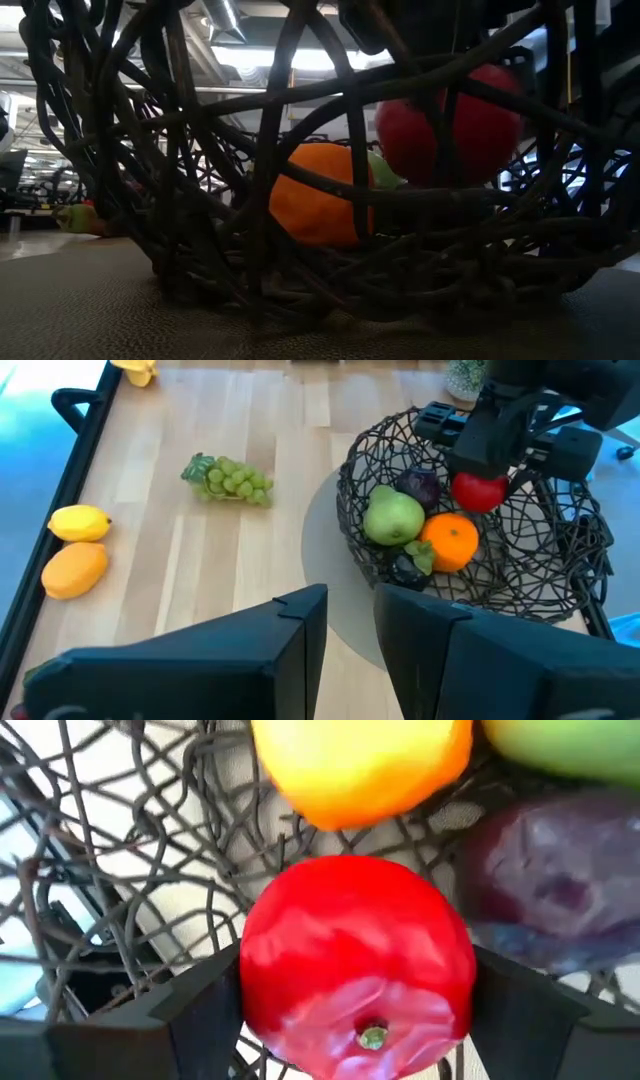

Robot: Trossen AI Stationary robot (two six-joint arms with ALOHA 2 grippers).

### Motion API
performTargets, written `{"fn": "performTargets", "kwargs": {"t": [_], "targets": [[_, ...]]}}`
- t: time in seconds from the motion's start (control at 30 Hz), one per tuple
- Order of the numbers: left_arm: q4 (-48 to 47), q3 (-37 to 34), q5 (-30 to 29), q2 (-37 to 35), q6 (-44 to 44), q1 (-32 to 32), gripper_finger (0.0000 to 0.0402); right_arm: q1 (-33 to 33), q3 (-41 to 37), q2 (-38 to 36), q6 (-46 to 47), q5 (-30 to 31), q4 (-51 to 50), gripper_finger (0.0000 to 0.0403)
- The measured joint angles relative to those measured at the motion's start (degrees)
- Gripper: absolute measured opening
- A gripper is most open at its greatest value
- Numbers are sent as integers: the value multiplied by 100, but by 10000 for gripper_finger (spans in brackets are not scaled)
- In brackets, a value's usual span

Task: Build produce basket
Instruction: Put the tomato into the mesh basket, then put the green grapes into the mesh basket

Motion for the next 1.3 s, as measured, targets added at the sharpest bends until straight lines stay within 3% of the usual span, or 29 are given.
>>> {"fn": "performTargets", "kwargs": {"t": [0.27,0.6,0.97,1.3], "targets": [[0,0,0,-2,-2,0,76,-5,0,-9,164,383,-229,315],[0,0,0,-1,-2,0,76,1,-232,-11,461,373,46,318],[2,0,0,0,-1,0,76,-8,-236,-11,304,475,33,394],[3,0,0,0,0,0,76,-10,-105,-11,575,588,199,395]]}}
